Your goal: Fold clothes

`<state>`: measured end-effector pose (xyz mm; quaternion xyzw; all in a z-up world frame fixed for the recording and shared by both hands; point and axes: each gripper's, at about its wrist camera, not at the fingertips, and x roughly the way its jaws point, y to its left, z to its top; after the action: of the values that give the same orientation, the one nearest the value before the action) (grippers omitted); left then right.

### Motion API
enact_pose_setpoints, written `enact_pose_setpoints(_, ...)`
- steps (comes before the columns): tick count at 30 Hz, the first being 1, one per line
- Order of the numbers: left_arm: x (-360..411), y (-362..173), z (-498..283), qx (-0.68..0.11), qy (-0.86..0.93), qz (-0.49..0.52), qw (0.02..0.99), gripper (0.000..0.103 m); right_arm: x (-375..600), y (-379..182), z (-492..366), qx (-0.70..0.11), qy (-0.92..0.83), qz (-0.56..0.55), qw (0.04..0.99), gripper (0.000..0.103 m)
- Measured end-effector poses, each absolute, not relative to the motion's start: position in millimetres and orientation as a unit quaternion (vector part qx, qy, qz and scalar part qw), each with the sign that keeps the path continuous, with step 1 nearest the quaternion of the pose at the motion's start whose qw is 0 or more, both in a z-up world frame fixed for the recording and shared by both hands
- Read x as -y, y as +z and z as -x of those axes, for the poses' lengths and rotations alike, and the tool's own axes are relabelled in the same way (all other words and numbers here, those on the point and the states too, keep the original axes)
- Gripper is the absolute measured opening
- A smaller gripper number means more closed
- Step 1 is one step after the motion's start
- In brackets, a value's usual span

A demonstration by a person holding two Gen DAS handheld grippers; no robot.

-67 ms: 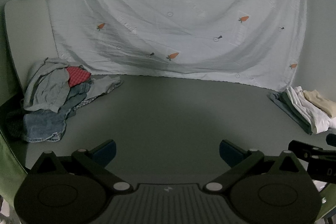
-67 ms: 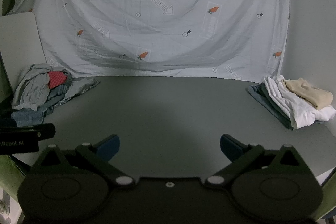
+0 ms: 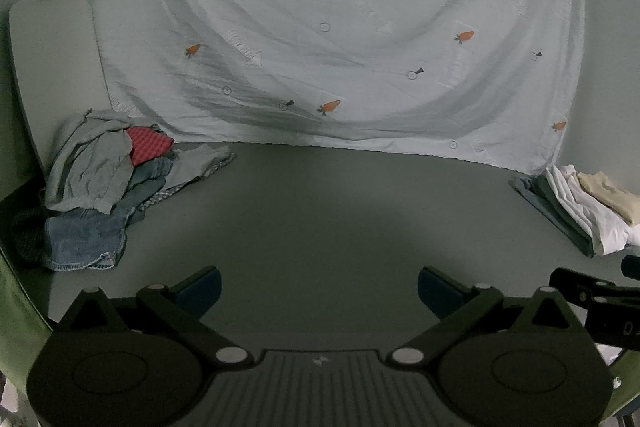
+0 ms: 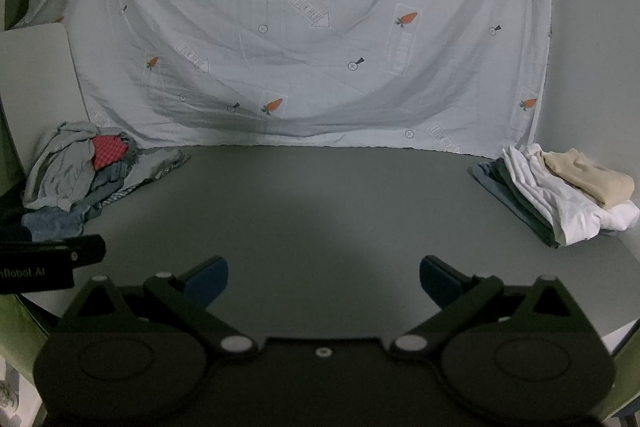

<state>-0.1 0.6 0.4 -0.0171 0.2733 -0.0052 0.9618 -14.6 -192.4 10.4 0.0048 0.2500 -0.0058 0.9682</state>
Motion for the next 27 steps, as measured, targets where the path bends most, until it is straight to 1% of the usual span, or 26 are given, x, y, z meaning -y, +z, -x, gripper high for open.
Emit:
enact_pose_setpoints(10, -7, 0, -2, -0.275, -0.010, 0.016, 0.961, 0.103, 191, 13, 17, -0.249, -0.009, -0.006, 0.968, 0.103)
enact_pose_setpoints(27, 3, 1, 0, -0.272, -0.008, 0.014, 0.962, 0.103, 200, 12, 18, -0.249, -0.009, -0.013, 0.968, 0.103)
